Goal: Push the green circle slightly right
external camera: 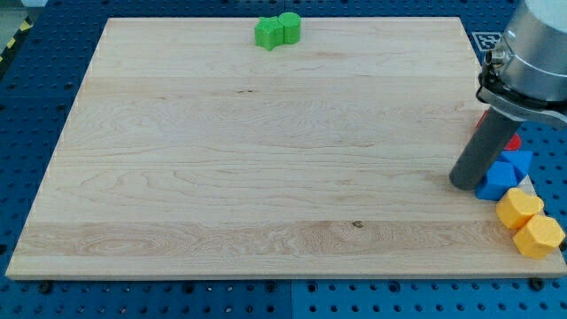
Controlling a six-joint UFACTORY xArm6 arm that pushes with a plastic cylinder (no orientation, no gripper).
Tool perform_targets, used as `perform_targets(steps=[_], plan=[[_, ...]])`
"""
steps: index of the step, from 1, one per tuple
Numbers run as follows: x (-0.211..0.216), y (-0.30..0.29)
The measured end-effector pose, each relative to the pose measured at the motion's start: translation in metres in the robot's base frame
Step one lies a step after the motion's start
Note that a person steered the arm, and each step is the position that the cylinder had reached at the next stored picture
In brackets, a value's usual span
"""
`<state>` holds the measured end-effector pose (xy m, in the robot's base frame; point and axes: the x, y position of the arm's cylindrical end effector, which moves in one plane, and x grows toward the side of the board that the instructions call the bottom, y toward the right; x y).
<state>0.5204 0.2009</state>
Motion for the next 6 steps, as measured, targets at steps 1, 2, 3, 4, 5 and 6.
perform_targets(steps=[1, 2, 3, 4, 5, 6], plan=[[0.0, -0.042], [-0.008, -0.1], [-0.032, -0.176], [-0.07, -0.251], [-0.119, -0.316], [-0.176, -0.372]])
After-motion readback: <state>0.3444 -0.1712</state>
